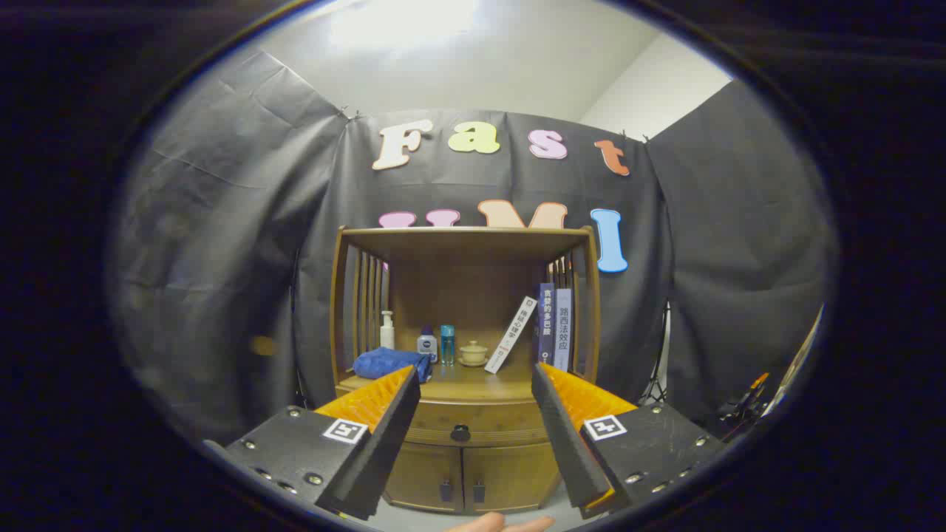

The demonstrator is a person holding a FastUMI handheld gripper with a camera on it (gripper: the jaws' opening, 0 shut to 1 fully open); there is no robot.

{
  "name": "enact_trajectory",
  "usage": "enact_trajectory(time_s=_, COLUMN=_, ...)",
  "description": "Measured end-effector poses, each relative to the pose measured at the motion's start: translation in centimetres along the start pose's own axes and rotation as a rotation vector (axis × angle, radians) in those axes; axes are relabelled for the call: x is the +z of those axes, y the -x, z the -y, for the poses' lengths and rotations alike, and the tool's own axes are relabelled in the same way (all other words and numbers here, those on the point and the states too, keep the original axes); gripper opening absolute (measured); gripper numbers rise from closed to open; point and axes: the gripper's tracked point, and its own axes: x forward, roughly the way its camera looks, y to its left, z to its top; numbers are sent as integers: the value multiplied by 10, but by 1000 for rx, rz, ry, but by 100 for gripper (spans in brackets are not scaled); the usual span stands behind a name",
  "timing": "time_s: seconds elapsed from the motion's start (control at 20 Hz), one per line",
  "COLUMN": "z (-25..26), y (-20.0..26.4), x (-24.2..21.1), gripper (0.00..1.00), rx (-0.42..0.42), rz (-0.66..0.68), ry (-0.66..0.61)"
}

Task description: Pull open the drawer, take out the items inside it, and place them on the countertop above the cabinet.

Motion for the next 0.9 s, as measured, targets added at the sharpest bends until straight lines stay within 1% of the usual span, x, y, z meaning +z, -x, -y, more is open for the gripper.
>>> enact_trajectory(time_s=0.25, z=-5, y=-3, x=4, gripper=91, rx=21, rz=5, ry=5)
enact_trajectory(time_s=0.7, z=6, y=-5, x=-2, gripper=91, rx=-22, rz=1, ry=-20)
enact_trajectory(time_s=0.9, z=8, y=-19, x=-9, gripper=91, rx=-43, rz=15, ry=-20)
